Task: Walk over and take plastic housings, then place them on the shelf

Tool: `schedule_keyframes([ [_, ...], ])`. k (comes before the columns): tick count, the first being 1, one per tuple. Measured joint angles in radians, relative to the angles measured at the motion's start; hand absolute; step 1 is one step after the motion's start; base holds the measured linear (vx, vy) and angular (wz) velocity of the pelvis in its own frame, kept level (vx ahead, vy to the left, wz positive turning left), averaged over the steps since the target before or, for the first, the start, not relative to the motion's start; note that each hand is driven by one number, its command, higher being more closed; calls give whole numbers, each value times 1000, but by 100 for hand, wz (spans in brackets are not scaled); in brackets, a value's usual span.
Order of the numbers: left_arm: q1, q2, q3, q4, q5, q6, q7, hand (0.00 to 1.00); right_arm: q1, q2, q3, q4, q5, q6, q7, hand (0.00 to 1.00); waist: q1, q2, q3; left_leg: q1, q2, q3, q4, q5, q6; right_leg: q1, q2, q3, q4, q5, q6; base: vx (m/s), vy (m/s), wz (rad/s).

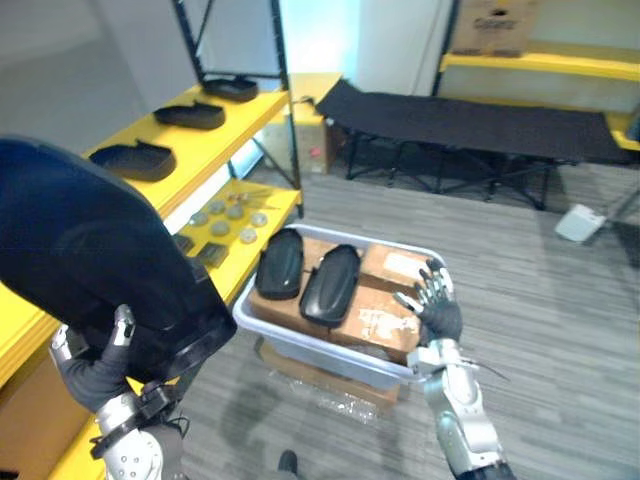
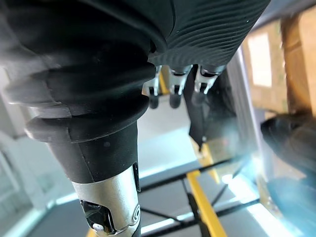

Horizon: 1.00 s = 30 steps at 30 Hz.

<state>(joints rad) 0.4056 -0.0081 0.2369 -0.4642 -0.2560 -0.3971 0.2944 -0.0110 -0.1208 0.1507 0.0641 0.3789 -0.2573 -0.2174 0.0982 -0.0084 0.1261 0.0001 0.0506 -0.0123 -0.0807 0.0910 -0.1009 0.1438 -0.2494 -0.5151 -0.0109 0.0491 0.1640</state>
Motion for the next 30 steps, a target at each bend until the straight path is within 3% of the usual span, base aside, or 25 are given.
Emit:
schedule_keyframes([
  [5, -46, 12, 1, -8, -3, 1, -47, 100, -3, 9, 10, -5, -4, 0, 1, 0, -5, -25, 16, 0, -21, 19, -1, -14, 26, -50, -34, 78, 81, -18, -12, 16, 71, -8],
  [7, -77, 49, -30, 0, -2, 1, -52, 100, 2, 9, 11, -6, -12, -1, 6, 0, -11, -29, 19, -10, -13, -7, -6, -15, 27, -55, -7, 186, 79, -60, -59, -14, -4, 20],
  [8, -84, 58, -36, 0, -2, 1, -53, 100, 4, 10, 11, -8, -15, -1, 11, 0, -16, -31, 17, -16, -12, -13, -6, -15, 26, -55, -1, 205, 76, -86, -63, -19, -85, 37],
  [9, -100, 68, -45, 7, -3, 0, -55, 100, 3, 6, 9, -15, -30, -3, 27, 0, -17, -45, 18, -21, -10, -28, -6, -6, 13, -52, 8, 220, 74, -114, -37, -16, -108, 27],
  [12, -91, 64, -61, 40, -2, 2, -61, 100, 3, -13, -1, -19, -35, -7, 69, 0, -18, -20, 28, -17, 24, -38, -5, 9, -9, -52, 39, 213, 96, -112, -19, -22, -142, 9],
  [15, -93, 59, -62, 46, -11, 8, -61, 100, 3, -43, -34, -21, -13, -10, 124, 0, -24, -16, 28, -16, 40, -45, -1, 14, -16, -44, 56, 209, 96, -111, -20, 10, -82, 8],
  [21, -95, 58, -61, 92, -2, 11, -6, 100, 7, -53, -44, -56, 90, -51, 266, 0, -30, -12, 32, -21, 31, -125, -2, 21, -21, 5, 57, 127, 104, -139, -32, -29, -39, 39],
  [23, -89, 58, -60, 92, -2, 12, -18, 100, 8, -39, -25, -57, 74, -53, 282, 0, -30, -8, 36, -39, 28, -145, -7, 12, 6, 36, 56, 54, 122, -168, -35, -56, -78, 115],
  [25, -94, 61, -66, 95, -3, 16, -69, 100, 9, -34, 2, -57, 34, -57, 279, 0, -37, -10, 39, -75, 47, -7, 4, 15, 88, 88, 52, -84, 118, -167, -22, -17, -37, 173],
  [27, -94, 62, -79, 103, -10, 15, -105, 100, 7, -49, 2, -56, 22, -61, 278, 0, -34, 14, 59, -112, 60, 65, 42, 47, 113, 121, 52, -124, 128, -171, -19, -18, 54, 156],
  [28, -82, 62, -84, 108, -15, 15, -123, 100, 4, -60, 6, -54, 4, -62, 280, 0, -19, 28, 65, -116, 54, 66, 44, 80, 79, 137, 48, -118, 134, -189, -12, -21, 78, 109],
  [30, -73, 60, -80, 110, -22, 16, -130, 100, -8, -57, 33, -45, -2, -67, 284, 0, 2, 23, 67, -116, 26, 67, 32, 90, 65, 137, 22, -104, 144, -215, 4, -3, 56, 38],
])
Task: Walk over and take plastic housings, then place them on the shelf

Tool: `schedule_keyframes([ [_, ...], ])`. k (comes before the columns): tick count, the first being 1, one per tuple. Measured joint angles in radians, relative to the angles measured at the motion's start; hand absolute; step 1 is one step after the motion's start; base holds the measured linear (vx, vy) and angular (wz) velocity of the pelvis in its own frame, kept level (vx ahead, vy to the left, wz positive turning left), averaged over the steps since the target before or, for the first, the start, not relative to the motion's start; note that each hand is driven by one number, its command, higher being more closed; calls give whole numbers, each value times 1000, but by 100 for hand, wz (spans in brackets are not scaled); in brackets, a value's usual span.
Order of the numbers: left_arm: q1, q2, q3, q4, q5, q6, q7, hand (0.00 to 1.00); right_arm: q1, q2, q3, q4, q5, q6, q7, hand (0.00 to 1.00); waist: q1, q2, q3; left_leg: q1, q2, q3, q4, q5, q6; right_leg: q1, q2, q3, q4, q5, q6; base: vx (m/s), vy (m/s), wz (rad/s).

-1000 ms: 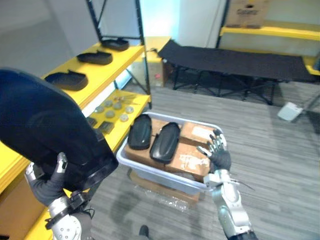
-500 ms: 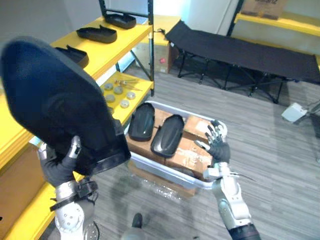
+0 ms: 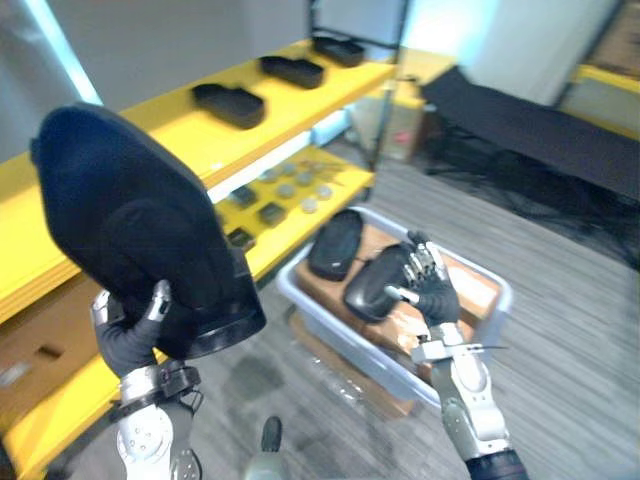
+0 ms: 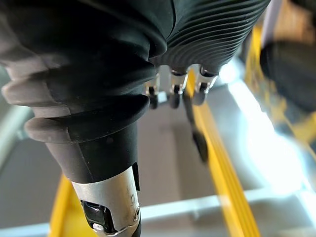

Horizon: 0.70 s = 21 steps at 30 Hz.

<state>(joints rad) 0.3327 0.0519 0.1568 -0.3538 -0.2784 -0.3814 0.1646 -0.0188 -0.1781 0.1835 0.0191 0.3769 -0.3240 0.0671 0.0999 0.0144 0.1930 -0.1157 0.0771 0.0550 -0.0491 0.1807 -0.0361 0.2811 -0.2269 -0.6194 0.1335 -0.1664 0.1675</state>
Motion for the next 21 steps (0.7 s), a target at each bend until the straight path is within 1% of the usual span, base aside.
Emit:
schedule_keyframes([
  [1, 12, 0, 6, 0, 0, 0, -12, 100, -15, 6, 24, 15, -2, -7, 8, 0, 5, 0, 0, 10, -5, 14, -14, 7, -11, -4, -7, 22, -1, -8, -13, -3, 41, 1],
  [3, 20, 1, 8, 0, 3, 5, -40, 100, -29, 23, 53, 29, -3, -22, 23, 0, 5, -6, 2, 23, -9, 43, -30, 12, -17, -18, -20, 51, 0, -8, -13, -13, 31, -33],
  [6, 6, 7, -11, 0, 14, 12, -86, 100, -29, 36, 77, 29, -7, -30, 23, 0, -7, -16, 5, 28, -16, 73, -30, 15, -21, -42, -42, 83, 15, -7, -12, -11, 5, -34],
  [7, -21, 23, -23, 0, 22, 16, -108, 100, -28, 37, 88, 30, -8, -31, 22, 0, -13, -25, 10, 30, -18, 91, -30, 15, -21, -57, -52, 102, 25, -4, -6, -3, -2, -31],
  [8, -32, 28, -25, 0, 22, 17, -113, 100, -26, 38, 88, 30, -8, -31, 23, 0, -14, -28, 11, 29, -18, 95, -31, 15, -20, -64, -54, 109, 30, -3, -7, -4, -5, -25],
  [9, -51, 35, -25, 0, 21, 22, -120, 100, -24, 42, 88, 30, -9, -32, 23, 0, -22, -32, 11, 28, -19, 95, -31, 15, -20, -73, -55, 127, 39, -3, -7, -3, -10, -6],
  [10, -78, 52, -30, 1, 16, 35, -125, 100, -19, 46, 87, 30, -10, -36, 24, 0, -35, -35, 12, 27, -19, 89, -31, 15, -20, -84, -51, 177, 56, -5, -11, -12, -12, 7],
  [11, -99, 67, -45, 8, 13, 44, -127, 100, -6, 45, 85, 29, -17, -49, 27, 0, -43, -35, 12, 26, -18, 78, -32, 15, -20, -94, -45, 226, 76, -7, -16, -26, -20, 38],
  [12, -121, 82, -70, 22, 13, 53, -130, 100, 19, 45, 83, 25, -32, -62, 38, 0, -64, -33, 12, 20, -16, 44, -33, 13, -16, -101, -31, 276, 109, -18, -38, -36, -23, 50],
  [14, -150, 94, -105, 51, 10, 58, -139, 100, 52, 40, 84, 16, -39, -65, 65, 0, -77, -30, 14, 5, -10, 0, -33, 17, -17, -108, -9, 298, 140, -34, -65, -59, -61, 57],
  [17, -142, 92, -124, 81, 0, 68, -130, 100, 63, 32, 82, -6, -38, -65, 106, 0, -75, -22, 19, -12, 8, -26, -32, 25, -18, -107, 19, 295, 120, -48, -79, -72, -107, 17],
  [19, -134, 89, -136, 103, -24, 89, -116, 100, 82, 23, 79, -26, -33, -66, 138, 0, -78, -17, 21, -41, 8, -48, -32, 53, -29, -106, 31, 295, 98, -87, -54, -74, -115, 26],
  [20, -133, 86, -138, 108, -28, 94, -109, 100, 90, 23, 77, -26, -27, -66, 148, 0, -80, -15, 23, -47, 7, -56, -32, 58, -29, -106, 35, 295, 100, -98, -49, -74, -112, 42],
  [21, -122, 77, -137, 119, -30, 98, -98, 100, 106, 20, 76, -26, -21, -66, 157, 0, -81, -10, 27, -53, 7, -76, -31, 68, -34, -107, 40, 284, 118, -114, -33, -79, -101, 44],
])
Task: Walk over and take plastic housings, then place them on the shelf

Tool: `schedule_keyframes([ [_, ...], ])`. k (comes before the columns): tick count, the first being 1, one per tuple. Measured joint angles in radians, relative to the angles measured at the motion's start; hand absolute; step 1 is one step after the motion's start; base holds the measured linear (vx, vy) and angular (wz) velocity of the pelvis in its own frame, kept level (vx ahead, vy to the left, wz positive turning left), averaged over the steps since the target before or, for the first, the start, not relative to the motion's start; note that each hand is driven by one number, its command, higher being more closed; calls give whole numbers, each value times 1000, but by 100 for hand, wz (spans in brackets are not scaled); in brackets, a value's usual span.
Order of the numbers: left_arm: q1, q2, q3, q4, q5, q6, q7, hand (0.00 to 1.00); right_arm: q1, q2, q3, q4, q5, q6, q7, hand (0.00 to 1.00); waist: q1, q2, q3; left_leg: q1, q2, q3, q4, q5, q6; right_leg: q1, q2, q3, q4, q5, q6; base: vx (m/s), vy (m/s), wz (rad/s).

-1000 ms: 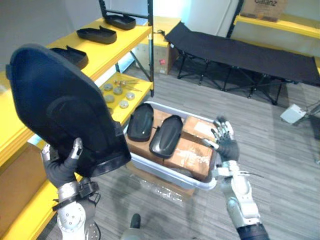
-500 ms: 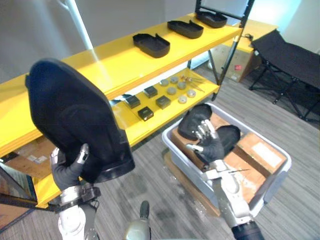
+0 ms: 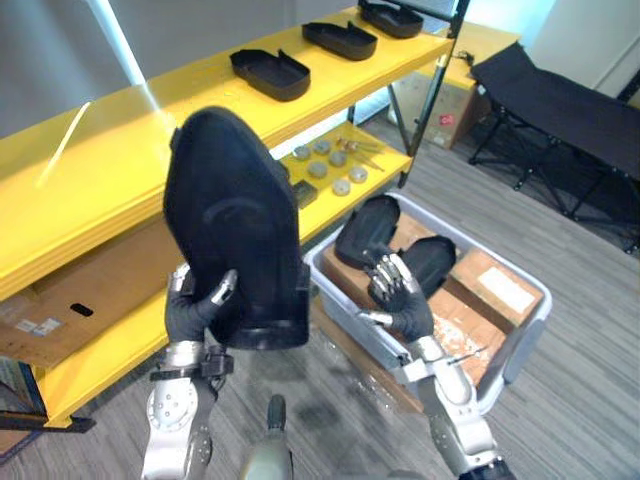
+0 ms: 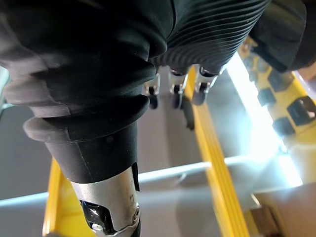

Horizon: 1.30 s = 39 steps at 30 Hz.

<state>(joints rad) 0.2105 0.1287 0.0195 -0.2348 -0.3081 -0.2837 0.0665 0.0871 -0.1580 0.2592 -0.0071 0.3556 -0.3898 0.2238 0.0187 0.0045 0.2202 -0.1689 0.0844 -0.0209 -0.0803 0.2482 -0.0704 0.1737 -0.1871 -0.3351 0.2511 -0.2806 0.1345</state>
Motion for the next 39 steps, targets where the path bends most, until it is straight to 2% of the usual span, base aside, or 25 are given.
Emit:
schedule_keyframes([
  [2, 33, -16, 1, 10, -6, 2, 5, 100, 18, -5, -4, 0, 15, 0, -1, 0, 0, 8, 9, -13, -7, -26, 27, 2, 2, 0, -3, -22, 38, -32, -5, -84, -86, 46],
  [4, 71, -23, 4, 16, -31, 2, 3, 100, 19, -6, -17, 0, 17, -1, -5, 0, 6, 15, 31, -25, -12, -25, 72, -23, 36, -1, -8, -34, 94, -65, -6, -80, -59, 38],
  [6, 100, -32, 6, 18, -48, 1, -8, 100, 28, -8, -35, -3, 14, -4, -6, 0, 0, 18, 35, -42, -3, 46, 94, -78, 108, 5, -17, -70, 124, -78, -5, -61, -43, 57],
  [7, 103, -39, 4, 23, -48, -2, -18, 100, 26, -11, -58, -9, 14, -5, -5, 0, -6, -17, 52, -49, 4, 153, 126, -177, 145, 11, -59, -84, 127, -78, -6, -29, 5, 49],
  [8, 105, -39, 4, 23, -48, -8, -22, 100, 18, -13, -63, -10, 14, -5, -4, 0, 0, -23, 55, -66, 15, 175, 181, -184, 150, 2, -79, -83, 141, -81, -10, -14, 43, 22],
  [9, 107, -39, 3, 24, -45, -12, -28, 100, 7, -18, -70, -16, 15, -5, -3, 0, 0, -14, 52, -83, 34, 178, 317, -183, 149, -7, -95, -71, 167, -82, -12, -2, 70, -24],
  [10, 108, -41, -3, 24, -35, -16, -31, 100, 6, -28, -76, -28, 23, -6, -3, 0, -9, 9, 41, -56, 56, 171, 366, -197, 125, -13, -94, -51, 190, -88, -4, -6, 73, -23],
  [11, 102, -41, -5, 24, -33, -17, -32, 100, 1, -31, -78, -28, 24, -7, -3, 0, -18, 16, 37, -49, 52, 169, 365, -216, 94, -17, -99, -42, 203, -93, 1, -28, 125, -27],
  [12, 82, -40, -5, 25, -26, -17, -32, 100, -16, -30, -77, -21, 25, -5, -3, 0, -29, 10, 40, -38, 33, 172, 366, -221, 56, -25, -127, -18, 214, -98, 8, -45, 139, -25],
  [13, 74, -40, -5, 25, -26, -17, -32, 100, -23, -30, -76, -21, 33, -5, 2, 0, -29, 13, 38, -37, 28, 178, 365, -226, 38, -35, -135, -8, 214, -95, 14, -43, 199, -41],
  [14, 54, -37, -5, 25, -26, -14, -32, 100, -32, -25, -78, -20, 50, -6, 17, 0, -35, 15, 37, -38, 19, 200, 364, -232, -3, -43, -153, 11, 207, -84, 33, -17, 213, -30],
  [16, 15, -31, -5, 32, -26, -2, -41, 100, -28, -10, -74, -9, 62, -10, 16, 0, -37, 11, 39, -41, -6, 223, 375, -246, 5, -33, -179, 17, 171, -52, 54, 8, 296, -18],
  [17, -5, -22, -5, 43, -25, 7, -61, 100, -29, 6, -50, 25, 62, -21, 15, 0, -34, 14, 38, -44, -11, 232, 378, -270, 26, -40, -172, 37, 161, 10, 10, 16, 277, -11],
  [20, -9, -6, -3, 46, -18, 34, -94, 100, -21, 27, -10, 34, 60, -30, 15, 0, -32, 17, 36, -21, -7, 234, 332, -275, 34, -93, -162, 61, 218, 110, -83, 16, 229, -7],
  [22, -19, 25, -16, 52, -19, 53, -119, 100, -22, 66, 29, 28, 36, -42, 16, 0, -37, 21, 40, 29, -7, 216, 218, -248, 52, -125, -79, 136, 146, 64, -48, 11, 223, 1],
  [23, -25, 34, -23, 52, -19, 54, -119, 100, -22, 70, 36, 22, 30, -44, 16, 0, -37, 21, 39, 37, -7, 207, 186, -235, 54, -129, -44, 154, 103, 58, -47, 5, 129, 37],
  [24, -49, 45, -44, 54, -19, 54, -120, 100, -22, 74, 40, 8, 22, -47, 18, 0, -45, 26, 37, 37, -9, 174, 124, -201, 56, -148, 39, 185, -10, 59, -47, 13, 78, 50],
  [25, -66, 44, -49, 62, -19, 55, -119, 100, -22, 74, 39, 7, 21, -47, 18, 0, -48, 25, 37, 37, -12, 164, 93, -183, 55, -162, 86, 206, -70, 65, -52, 20, 56, 57],
  [26, -72, 44, -63, 69, -20, 55, -117, 100, -21, 74, 39, 7, 20, -47, 18, 0, -51, 24, 36, 37, -18, 158, 78, -174, 52, -172, 107, 221, -106, 70, -56, 36, 25, 67],
  [27, -71, 39, -73, 84, -21, 60, -113, 100, -16, 72, 41, 6, 18, -47, 18, 0, -66, 15, 30, 39, -40, 133, 60, -161, 55, -174, 131, 266, -130, 114, -81, 79, 1, 76],
  [28, -55, 30, -92, 86, -17, 67, -105, 100, -7, 72, 50, 6, 20, -47, 21, 0, -73, 16, 29, 54, -62, 127, 37, -140, 56, -172, 122, 280, -118, 157, -82, 94, -12, 72],
  [31, -3, 12, -111, 86, -5, 71, -72, 100, -13, 60, 70, 6, 23, -44, 46, 0, -56, 46, 12, 61, -64, 107, -1, -94, 51, -164, 128, 249, -108, 155, -75, 187, -51, 36],
  [33, 12, 12, -108, 75, -9, 72, -60, 100, -14, 56, 79, -9, 23, -44, 45, 0, -58, 46, 10, 64, -63, 72, -1, -93, 48, -137, 134, 211, -117, 147, -86, 162, -91, 55],
  [36, 30, 11, -111, 46, -38, 70, -56, 100, -24, 53, 78, -25, 22, -45, 46, 0, -37, 46, 8, 63, -66, 49, -1, -90, 44, -129, 134, 171, -98, 120, -98, 81, -72, 41],
  [39, 36, 9, -114, 38, -47, 61, -60, 100, -19, 49, 81, -25, 22, -46, 33, 0, -32, 47, 7, 63, -74, 20, -7, -87, 39, -117, 131, 139, -82, 96, -103, 9, -50, 33],
])
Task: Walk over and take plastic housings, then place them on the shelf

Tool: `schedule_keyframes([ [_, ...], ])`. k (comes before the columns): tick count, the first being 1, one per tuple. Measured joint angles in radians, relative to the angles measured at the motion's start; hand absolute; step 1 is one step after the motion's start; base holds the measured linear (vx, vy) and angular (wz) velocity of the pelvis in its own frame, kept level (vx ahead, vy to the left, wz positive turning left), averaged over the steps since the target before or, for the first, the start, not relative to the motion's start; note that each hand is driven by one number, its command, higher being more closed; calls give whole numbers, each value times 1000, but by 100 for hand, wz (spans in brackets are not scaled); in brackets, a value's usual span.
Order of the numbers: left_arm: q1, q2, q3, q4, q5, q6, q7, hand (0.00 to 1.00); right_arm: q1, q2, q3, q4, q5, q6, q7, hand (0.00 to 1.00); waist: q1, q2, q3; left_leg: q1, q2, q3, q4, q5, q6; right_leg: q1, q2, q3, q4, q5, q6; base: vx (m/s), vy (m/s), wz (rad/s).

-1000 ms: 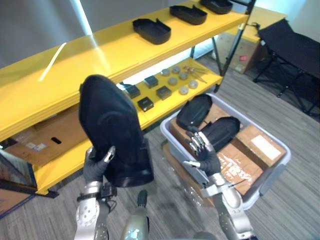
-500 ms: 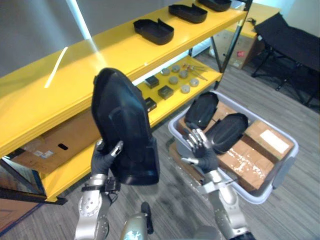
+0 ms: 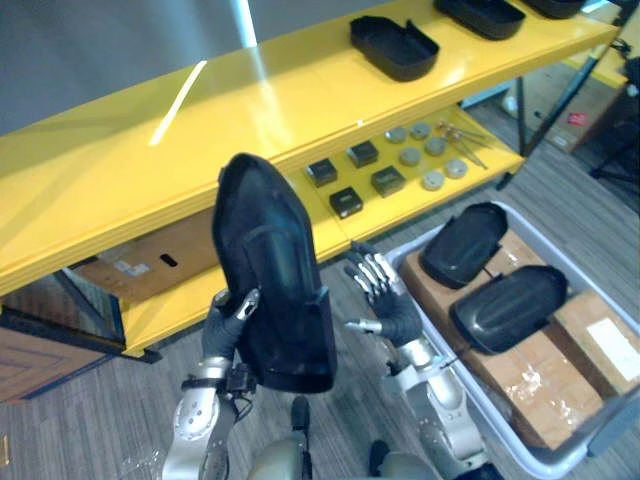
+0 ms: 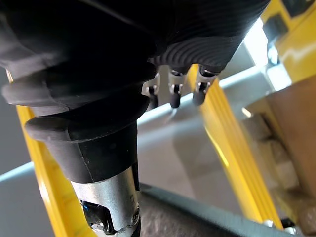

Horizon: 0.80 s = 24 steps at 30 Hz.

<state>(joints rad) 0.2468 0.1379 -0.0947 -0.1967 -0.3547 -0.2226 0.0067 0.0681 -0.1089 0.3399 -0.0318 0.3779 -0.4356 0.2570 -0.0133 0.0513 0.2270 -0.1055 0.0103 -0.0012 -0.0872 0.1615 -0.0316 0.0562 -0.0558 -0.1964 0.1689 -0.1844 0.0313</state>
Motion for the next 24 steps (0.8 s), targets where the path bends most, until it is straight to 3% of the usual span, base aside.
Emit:
schedule_keyframes([
  [1, 1, -1, 0, 0, 0, -5, 0, 100, 0, -2, 0, 0, 0, 0, -2, 0, 0, 1, 0, 0, -1, -1, 0, -1, 0, 0, -1, -2, 3, -2, -1, -16, -33, 22],
  [2, 20, -27, -5, -58, 1, -37, -12, 100, 70, 5, -48, 0, 0, 21, -87, 0, -5, -15, -75, -1, -3, 92, -1, 4, 19, -19, -29, 6, 32, -4, 16, 0, 0, 0],
  [8, 20, -28, 7, -58, 1, -37, -10, 100, 104, 13, -107, 0, -3, 21, -88, 0, -6, -21, -79, 7, -2, 107, -1, -5, 20, -21, -31, 20, 19, -2, 19, 1, -3, -8],
  [14, 24, -30, 113, -113, 38, -37, 74, 100, 143, 9, -382, 0, 2, 24, -110, 0, -35, -32, -102, 14, -6, 118, -2, -7, 27, 11, -33, 32, -30, 30, 38, 49, 9, -8],
  [18, 22, -35, 189, -139, 139, -36, 140, 100, 110, -7, -385, -1, 1, 30, -124, 0, -28, -25, -106, 16, -11, 60, -2, 3, 19, 39, -28, -21, -32, 28, 36, -8, -30, 39],
  [22, 53, -47, 234, -138, 178, -34, 154, 100, 13, -16, -298, 9, -11, 35, -176, 0, -5, -13, -110, -2, -36, 9, -2, -27, 7, 114, -20, -170, -78, 30, 39, -68, -30, 98],
  [23, 59, -52, 246, -136, 175, -34, 153, 100, -15, -11, -285, 35, -24, 37, -191, 0, 10, -44, -108, -6, -50, 46, 13, -60, 27, 123, -59, -221, -109, 36, 36, -76, 67, 113],
  [24, 65, -59, 253, -136, 174, -33, 154, 100, -35, -11, -275, 59, -30, 41, -196, 0, 26, -48, -109, -12, -55, 69, 50, -63, 54, 125, -72, -232, -107, 36, 37, -10, 87, 84],
])
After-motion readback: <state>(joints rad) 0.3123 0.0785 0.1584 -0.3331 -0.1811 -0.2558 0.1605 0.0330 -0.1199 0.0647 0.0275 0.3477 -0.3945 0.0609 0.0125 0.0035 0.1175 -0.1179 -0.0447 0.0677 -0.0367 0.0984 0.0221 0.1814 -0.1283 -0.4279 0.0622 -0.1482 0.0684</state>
